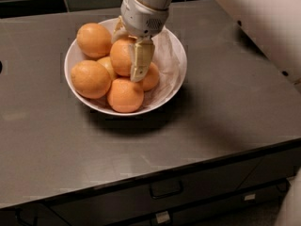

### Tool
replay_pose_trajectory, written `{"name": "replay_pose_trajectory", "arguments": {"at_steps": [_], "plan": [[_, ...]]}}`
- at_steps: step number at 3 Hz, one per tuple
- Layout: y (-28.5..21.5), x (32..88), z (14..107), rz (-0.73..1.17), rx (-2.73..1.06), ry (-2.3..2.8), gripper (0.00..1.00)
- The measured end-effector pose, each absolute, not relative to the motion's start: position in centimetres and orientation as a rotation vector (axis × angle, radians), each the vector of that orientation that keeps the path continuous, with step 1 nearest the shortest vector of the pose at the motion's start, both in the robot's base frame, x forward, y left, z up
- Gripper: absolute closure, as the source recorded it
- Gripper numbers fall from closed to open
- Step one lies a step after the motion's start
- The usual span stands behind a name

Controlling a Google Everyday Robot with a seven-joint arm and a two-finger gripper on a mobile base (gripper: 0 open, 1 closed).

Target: Pick orange from white bowl

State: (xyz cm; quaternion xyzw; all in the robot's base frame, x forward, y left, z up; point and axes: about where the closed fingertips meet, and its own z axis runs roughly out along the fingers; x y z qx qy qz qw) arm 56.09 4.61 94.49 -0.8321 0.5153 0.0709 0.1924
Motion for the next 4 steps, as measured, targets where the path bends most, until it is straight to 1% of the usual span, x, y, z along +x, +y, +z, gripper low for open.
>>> {"name": "replay_pose_trajectory", "arguments": {"at_steps": [1,2,3,4], "plan": [[4.68,56.23,94.14,0.205,-2.34,1.447,0.32],[4.66,56.26,93.84,0.214,-2.342,1.447,0.41],[4.66,56.26,93.84,0.214,-2.342,1.447,0.6],[4.66,56.26,93.85,0.214,-2.342,1.446,0.83]]}}
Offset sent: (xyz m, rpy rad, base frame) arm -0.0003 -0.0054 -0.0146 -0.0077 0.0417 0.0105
